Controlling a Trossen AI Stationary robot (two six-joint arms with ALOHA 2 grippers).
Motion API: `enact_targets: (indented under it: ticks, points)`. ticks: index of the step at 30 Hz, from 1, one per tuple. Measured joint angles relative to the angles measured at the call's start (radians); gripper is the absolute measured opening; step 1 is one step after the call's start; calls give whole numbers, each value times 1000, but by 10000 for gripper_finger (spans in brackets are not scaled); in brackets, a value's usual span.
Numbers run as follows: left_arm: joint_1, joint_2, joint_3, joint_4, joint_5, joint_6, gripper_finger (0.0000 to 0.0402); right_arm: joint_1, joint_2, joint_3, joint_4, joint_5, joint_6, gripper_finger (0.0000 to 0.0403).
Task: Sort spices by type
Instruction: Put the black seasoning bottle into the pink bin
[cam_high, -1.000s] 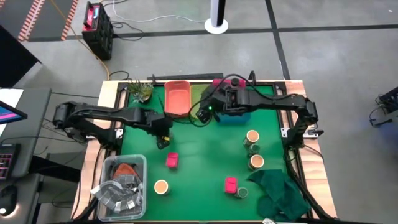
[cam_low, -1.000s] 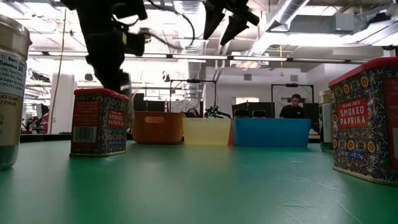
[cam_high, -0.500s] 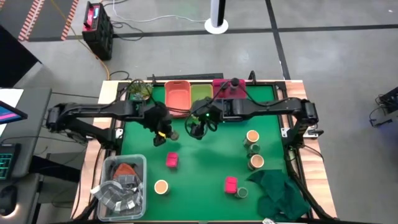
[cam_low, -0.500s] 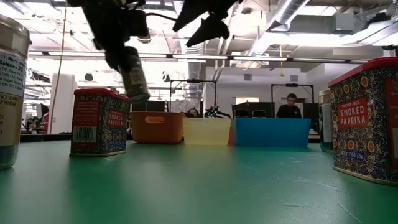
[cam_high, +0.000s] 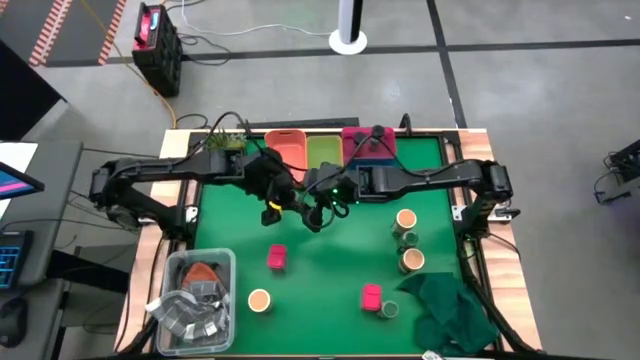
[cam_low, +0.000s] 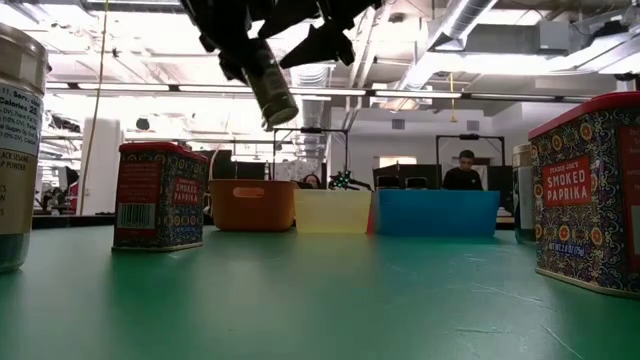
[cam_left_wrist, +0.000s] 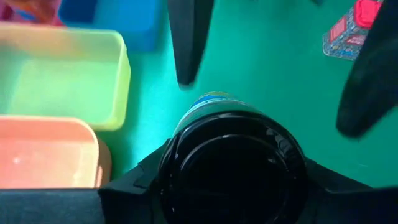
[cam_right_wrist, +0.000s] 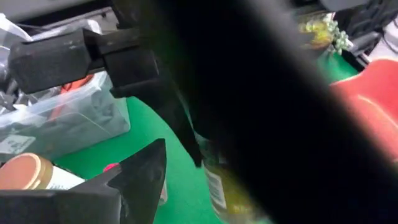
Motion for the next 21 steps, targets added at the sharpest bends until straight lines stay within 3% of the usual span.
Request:
enact_targets:
  ticks: [10,21]
  points:
    - [6,-1,35,-15,4,84,201,-17,-4,1,42,34,-52,314]
    - [69,-33,34,-119,-9,98,201,-36,-49,-8,-151,35,-86,314]
